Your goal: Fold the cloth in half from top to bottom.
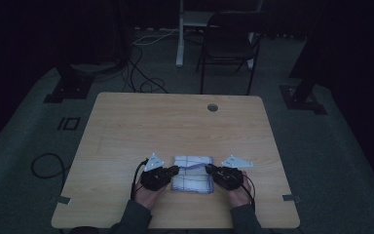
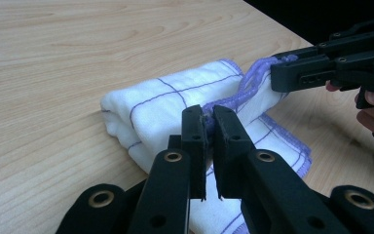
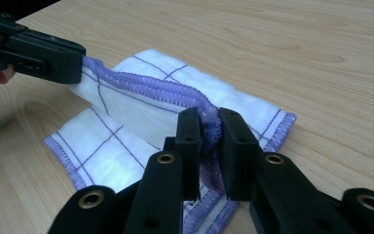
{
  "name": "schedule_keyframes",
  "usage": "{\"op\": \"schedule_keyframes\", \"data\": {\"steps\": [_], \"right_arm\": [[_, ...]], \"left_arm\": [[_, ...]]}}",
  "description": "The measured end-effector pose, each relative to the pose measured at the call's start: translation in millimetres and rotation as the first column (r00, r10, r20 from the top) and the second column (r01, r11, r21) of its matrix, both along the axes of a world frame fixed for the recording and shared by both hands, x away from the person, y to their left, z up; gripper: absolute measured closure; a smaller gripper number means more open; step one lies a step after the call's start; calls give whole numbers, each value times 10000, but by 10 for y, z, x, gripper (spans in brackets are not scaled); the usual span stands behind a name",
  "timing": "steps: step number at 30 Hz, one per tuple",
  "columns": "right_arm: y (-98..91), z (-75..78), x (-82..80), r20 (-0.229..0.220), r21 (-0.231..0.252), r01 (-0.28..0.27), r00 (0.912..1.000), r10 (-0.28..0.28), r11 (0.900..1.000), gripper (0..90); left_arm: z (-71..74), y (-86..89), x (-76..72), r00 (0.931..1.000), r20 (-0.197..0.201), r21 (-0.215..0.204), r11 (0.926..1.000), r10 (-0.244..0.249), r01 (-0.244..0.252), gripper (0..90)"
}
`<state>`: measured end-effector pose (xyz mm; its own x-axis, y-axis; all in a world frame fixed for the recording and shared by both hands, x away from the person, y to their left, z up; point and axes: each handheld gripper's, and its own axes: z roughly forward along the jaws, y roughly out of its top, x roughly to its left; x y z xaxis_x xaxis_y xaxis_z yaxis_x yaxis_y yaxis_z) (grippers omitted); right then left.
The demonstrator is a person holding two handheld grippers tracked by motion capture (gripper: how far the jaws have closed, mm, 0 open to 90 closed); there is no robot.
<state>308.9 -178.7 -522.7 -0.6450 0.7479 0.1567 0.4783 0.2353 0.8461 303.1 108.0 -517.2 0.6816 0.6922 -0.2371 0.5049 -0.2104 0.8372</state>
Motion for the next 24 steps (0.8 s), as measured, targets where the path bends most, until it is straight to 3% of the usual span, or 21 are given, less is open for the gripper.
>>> {"op": "schedule_keyframes", "data": {"steps": [24], "right_arm": [[-36, -67, -80, -168, -26, 5, 9999, -5, 10000, 798]], "left_arm": [[-66, 2, -89, 9999, -114, 67, 9999, -84, 84, 848]]}}
